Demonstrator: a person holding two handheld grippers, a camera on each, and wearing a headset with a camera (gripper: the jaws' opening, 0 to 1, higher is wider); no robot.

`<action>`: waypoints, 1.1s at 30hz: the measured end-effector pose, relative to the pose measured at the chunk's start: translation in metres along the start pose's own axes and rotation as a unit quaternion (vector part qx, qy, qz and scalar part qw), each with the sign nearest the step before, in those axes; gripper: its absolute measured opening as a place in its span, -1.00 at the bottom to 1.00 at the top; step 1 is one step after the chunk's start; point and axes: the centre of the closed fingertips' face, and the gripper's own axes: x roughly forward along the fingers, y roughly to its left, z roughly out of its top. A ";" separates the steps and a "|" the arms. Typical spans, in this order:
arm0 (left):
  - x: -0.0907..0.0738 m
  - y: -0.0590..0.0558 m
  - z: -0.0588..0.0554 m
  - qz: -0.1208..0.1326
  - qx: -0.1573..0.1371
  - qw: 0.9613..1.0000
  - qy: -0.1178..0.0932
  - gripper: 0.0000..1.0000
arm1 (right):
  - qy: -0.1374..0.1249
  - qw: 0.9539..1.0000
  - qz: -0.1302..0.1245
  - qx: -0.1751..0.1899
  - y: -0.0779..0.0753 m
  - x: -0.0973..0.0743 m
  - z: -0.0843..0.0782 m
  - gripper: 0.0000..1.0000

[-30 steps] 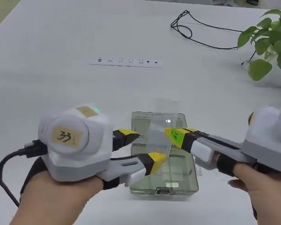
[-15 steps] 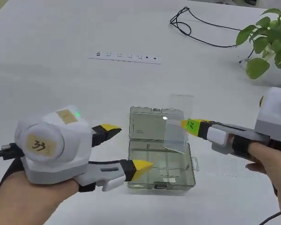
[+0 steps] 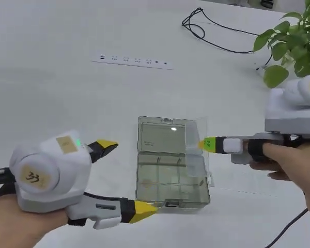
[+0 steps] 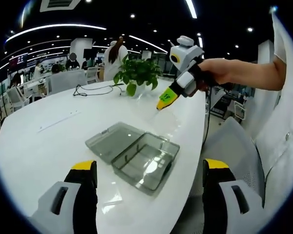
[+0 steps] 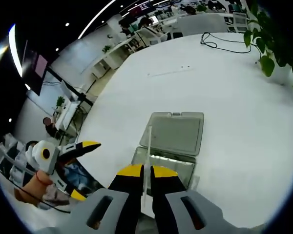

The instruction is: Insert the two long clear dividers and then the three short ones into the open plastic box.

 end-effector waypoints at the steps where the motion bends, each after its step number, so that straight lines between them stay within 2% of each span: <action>1: 0.000 0.000 -0.001 -0.001 0.000 1.000 -0.002 0.84 | 0.011 1.000 -0.007 0.003 -0.002 0.001 -0.003 -0.87; 2: -0.001 -0.001 -0.002 -0.002 0.002 1.000 -0.002 0.85 | 0.029 0.999 -0.011 0.012 -0.003 0.004 -0.007 -0.87; 4: -0.001 0.000 -0.006 -0.004 0.006 1.000 0.002 0.87 | 0.044 0.999 -0.014 0.022 -0.004 0.008 -0.012 -0.87; 12: -0.003 0.000 -0.011 -0.011 -0.005 1.000 -0.002 0.81 | 0.093 0.993 -0.043 0.054 -0.016 0.020 -0.031 -0.87; 17: 0.000 -0.001 -0.013 -0.018 -0.004 1.000 -0.005 0.81 | 0.094 0.990 -0.048 0.092 -0.020 0.027 -0.040 -0.87; 20: 0.002 -0.001 -0.014 -0.021 -0.006 1.000 -0.005 0.81 | 0.097 0.989 -0.053 0.103 -0.023 0.030 -0.043 -0.87; 28: 0.005 0.000 -0.013 -0.028 -0.014 0.999 -0.010 0.77 | 0.106 0.986 -0.065 0.109 -0.034 0.040 -0.044 -0.87; 33: 0.006 0.001 -0.012 -0.029 -0.017 0.999 -0.013 0.77 | 0.111 0.985 -0.071 0.108 -0.034 0.044 -0.049 -0.87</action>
